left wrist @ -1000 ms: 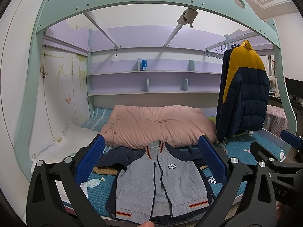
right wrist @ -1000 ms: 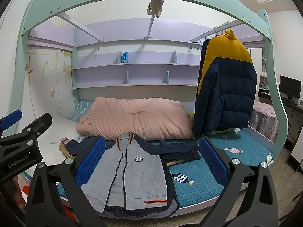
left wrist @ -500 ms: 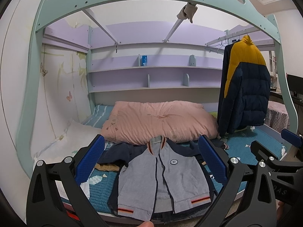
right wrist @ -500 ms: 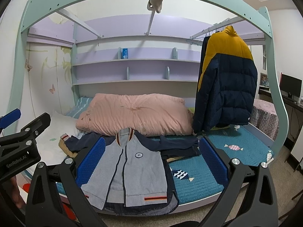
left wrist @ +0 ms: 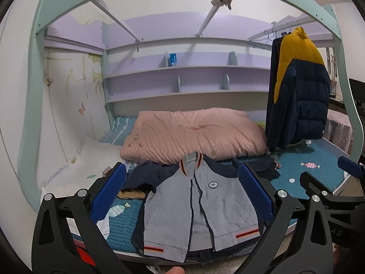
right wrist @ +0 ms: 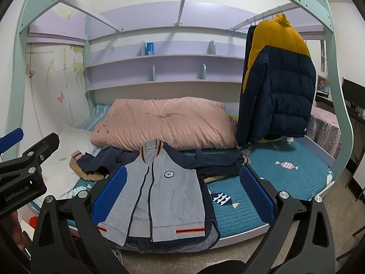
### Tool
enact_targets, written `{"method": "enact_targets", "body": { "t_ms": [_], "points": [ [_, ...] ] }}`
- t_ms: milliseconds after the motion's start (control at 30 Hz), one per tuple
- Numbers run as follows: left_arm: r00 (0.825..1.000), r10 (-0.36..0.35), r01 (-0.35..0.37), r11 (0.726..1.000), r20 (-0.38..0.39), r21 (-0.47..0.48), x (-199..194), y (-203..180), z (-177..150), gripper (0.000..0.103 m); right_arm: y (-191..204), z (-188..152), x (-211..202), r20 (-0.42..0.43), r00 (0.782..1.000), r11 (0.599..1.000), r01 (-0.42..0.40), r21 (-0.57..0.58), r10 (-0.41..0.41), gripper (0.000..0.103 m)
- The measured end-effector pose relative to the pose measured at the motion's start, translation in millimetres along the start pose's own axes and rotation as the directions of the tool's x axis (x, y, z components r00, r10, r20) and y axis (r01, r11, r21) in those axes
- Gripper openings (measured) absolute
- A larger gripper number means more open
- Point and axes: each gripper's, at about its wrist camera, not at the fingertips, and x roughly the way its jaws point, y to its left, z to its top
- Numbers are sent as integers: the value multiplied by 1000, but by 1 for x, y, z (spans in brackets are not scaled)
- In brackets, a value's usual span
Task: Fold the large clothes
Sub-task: 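Move both grippers down toward the grey jacket's sleeve cuffs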
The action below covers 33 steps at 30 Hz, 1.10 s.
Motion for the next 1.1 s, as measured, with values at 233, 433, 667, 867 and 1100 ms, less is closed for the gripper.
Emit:
{"method": "enact_targets", "body": {
  "t_ms": [233, 433, 667, 867, 1100],
  "points": [
    [998, 0, 0, 1000, -56, 2, 45, 4, -8, 98, 4, 0, 40, -58, 998, 1000, 12, -1, -12, 96],
    [993, -18, 15, 1000, -114, -24, 90, 8, -20, 98, 9, -3, 72, -96, 995, 999, 17, -30, -20, 96],
    [981, -38, 41, 999, -190, 12, 167, -4, -41, 98, 1, -23, 138, -185, 983, 1000, 1, -9, -3, 96],
    [981, 17, -8, 999, -196, 45, 238, 1, -71, 98, 5, -37, 211, -241, 970, 1000, -18, 8, 19, 96],
    [946, 122, -114, 992, -299, 46, 311, 44, -97, 98, 31, -42, 277, -270, 961, 998, -70, -9, 65, 96]
  ]
}}
